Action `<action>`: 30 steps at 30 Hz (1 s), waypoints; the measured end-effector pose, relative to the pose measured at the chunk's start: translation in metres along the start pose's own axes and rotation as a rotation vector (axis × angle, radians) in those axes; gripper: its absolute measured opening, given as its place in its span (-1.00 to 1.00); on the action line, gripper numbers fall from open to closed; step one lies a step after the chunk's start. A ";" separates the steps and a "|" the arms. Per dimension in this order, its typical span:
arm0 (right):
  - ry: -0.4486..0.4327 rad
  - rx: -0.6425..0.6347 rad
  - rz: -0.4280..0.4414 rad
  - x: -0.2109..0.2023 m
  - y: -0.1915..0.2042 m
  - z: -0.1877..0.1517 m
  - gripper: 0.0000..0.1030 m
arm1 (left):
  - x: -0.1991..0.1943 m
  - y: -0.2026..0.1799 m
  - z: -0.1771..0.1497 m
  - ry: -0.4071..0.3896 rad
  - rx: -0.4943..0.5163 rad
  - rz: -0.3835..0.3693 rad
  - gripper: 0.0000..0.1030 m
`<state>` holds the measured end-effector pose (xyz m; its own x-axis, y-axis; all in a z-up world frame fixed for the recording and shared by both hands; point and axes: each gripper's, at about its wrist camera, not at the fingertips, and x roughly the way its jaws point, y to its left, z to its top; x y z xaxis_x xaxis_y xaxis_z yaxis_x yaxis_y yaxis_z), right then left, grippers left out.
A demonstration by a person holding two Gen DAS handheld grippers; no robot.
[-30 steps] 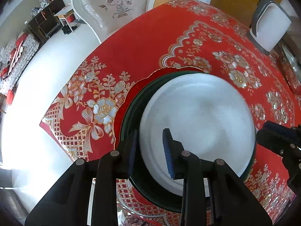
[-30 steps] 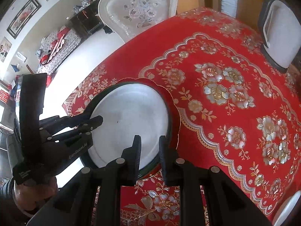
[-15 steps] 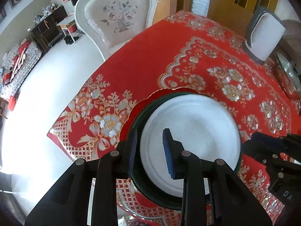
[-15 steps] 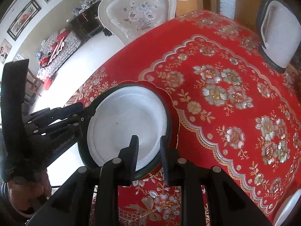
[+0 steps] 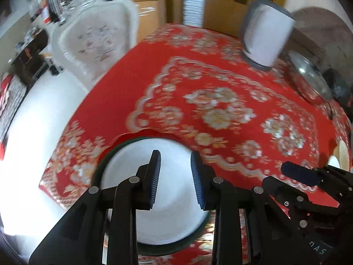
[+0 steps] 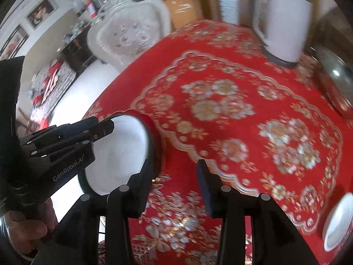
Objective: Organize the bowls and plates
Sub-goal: 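Move both tools back toward the white plate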
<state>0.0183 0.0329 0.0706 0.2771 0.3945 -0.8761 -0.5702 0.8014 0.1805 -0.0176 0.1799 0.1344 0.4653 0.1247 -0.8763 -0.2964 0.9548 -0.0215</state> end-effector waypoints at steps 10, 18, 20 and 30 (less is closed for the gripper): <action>-0.062 0.218 -0.113 -0.051 -0.083 -0.040 -0.09 | -0.001 -0.124 0.012 0.011 0.218 -0.164 -0.46; -0.092 0.424 -0.210 -0.092 -0.151 -0.096 -0.09 | -0.003 -0.231 0.002 0.022 0.407 -0.260 -0.46; -0.100 0.473 -0.236 -0.103 -0.168 -0.112 -0.08 | -0.001 -0.253 -0.003 0.031 0.443 -0.278 -0.46; -0.123 0.701 -0.356 -0.149 -0.247 -0.184 -0.01 | 0.006 -0.345 -0.030 0.072 0.572 -0.337 -0.46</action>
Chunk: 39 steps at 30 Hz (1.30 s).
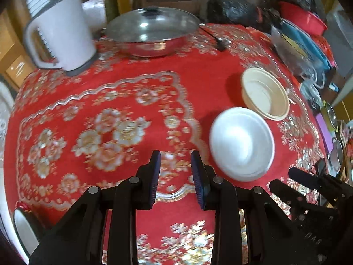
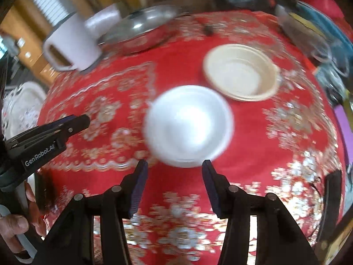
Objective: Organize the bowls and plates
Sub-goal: 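Move both tools back toward the white plate, then grasp the white plate rim with the left tool while the right tool grips it, lift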
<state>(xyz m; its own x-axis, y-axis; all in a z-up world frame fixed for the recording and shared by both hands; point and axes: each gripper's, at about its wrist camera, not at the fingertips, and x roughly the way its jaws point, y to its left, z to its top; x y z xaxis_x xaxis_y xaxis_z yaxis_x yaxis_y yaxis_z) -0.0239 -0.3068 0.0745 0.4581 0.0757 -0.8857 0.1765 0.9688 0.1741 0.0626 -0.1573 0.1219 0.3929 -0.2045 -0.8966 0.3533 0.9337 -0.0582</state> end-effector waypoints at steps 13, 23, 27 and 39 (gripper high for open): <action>0.024 0.103 -0.013 0.018 -0.063 0.014 0.05 | 0.043 -0.040 0.021 0.049 0.008 0.002 -0.46; 0.046 0.095 0.000 0.039 -0.068 0.028 0.06 | 0.063 -0.047 0.028 0.072 -0.003 0.002 -0.46; 0.063 0.089 0.002 0.049 -0.069 0.032 0.06 | 0.073 -0.048 0.029 0.092 -0.009 0.000 -0.46; 0.094 0.059 0.008 0.071 -0.070 0.038 0.06 | 0.094 -0.051 0.031 0.127 -0.019 -0.001 -0.46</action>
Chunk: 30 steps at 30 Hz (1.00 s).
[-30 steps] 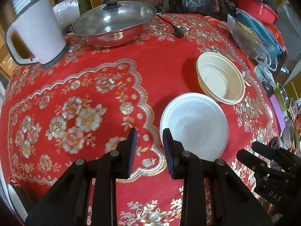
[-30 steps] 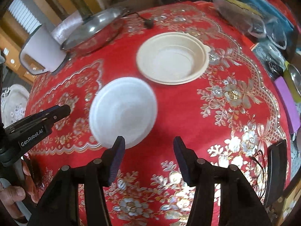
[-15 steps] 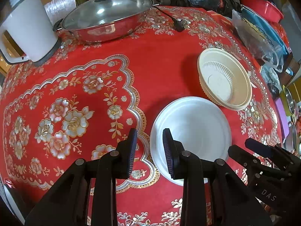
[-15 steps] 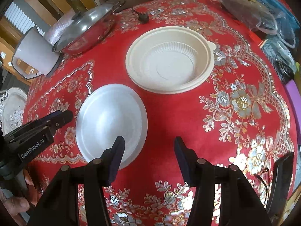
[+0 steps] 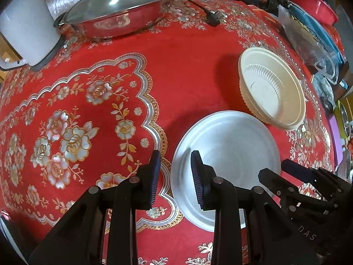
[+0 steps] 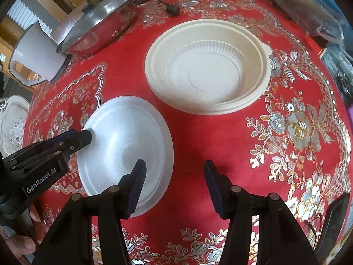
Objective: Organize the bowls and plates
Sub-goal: 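Grasp the white plate rim with the left tool while the right tool grips it, lift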
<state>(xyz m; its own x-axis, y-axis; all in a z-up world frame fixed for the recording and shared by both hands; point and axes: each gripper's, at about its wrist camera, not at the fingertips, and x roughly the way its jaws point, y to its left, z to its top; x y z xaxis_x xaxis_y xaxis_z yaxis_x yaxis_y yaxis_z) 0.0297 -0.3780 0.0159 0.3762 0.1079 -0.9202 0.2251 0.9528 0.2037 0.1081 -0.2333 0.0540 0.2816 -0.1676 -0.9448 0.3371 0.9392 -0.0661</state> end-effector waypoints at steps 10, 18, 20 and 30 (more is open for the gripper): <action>0.001 -0.036 0.004 0.009 0.006 0.007 0.06 | 0.013 -0.002 0.001 0.029 -0.007 -0.009 -0.46; -0.019 -0.071 0.004 0.014 0.012 0.009 -0.35 | 0.025 -0.004 -0.001 0.063 0.005 -0.007 -0.46; -0.027 -0.088 0.002 0.013 0.016 0.009 -0.43 | 0.029 -0.005 -0.004 0.080 0.012 -0.025 -0.48; -0.041 -0.138 -0.022 0.008 0.034 0.000 -0.44 | 0.020 0.006 -0.014 0.067 0.010 -0.028 -0.56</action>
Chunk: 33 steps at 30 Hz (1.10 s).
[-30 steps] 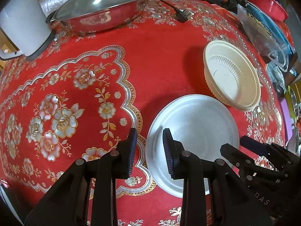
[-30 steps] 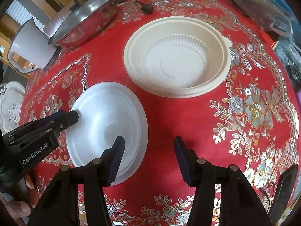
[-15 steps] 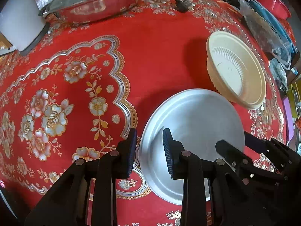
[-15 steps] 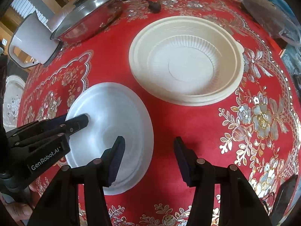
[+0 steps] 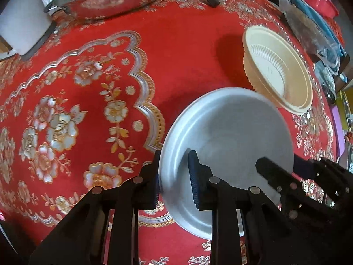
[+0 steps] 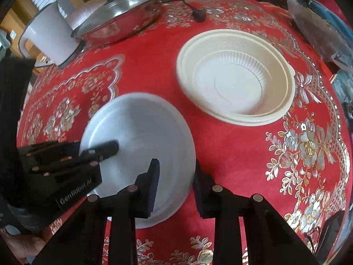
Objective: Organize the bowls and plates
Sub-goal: 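Grasp the white plate rim with the left tool while the right tool grips it, lift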
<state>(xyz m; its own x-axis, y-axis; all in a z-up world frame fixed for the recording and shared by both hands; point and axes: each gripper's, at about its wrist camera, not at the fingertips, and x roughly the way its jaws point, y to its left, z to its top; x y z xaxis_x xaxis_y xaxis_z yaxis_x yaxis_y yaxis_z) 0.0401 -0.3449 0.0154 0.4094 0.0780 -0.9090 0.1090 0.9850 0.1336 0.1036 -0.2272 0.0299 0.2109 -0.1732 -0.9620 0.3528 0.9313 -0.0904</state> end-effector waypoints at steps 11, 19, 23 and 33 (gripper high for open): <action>0.003 -0.045 0.008 -0.010 0.040 -0.008 -0.44 | -0.032 0.039 -0.018 -0.024 -0.045 0.001 -0.56; -0.025 -0.111 0.015 -0.027 0.088 -0.012 -0.42 | -0.065 0.081 -0.039 -0.053 -0.092 0.011 -0.56; -0.057 -0.157 0.044 -0.039 0.122 -0.012 -0.40 | -0.090 0.114 -0.057 -0.090 -0.146 0.009 -0.56; -0.058 -0.307 0.136 -0.042 0.219 -0.015 -0.38 | -0.134 0.205 -0.103 -0.141 -0.316 0.051 -0.56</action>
<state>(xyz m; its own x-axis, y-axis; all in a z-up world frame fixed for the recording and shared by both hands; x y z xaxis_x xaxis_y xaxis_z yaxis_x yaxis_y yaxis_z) 0.0335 -0.1302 0.0769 0.4537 0.2116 -0.8657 -0.2245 0.9672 0.1187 0.0538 0.0202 0.1135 0.3529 -0.1459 -0.9242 0.0432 0.9893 -0.1396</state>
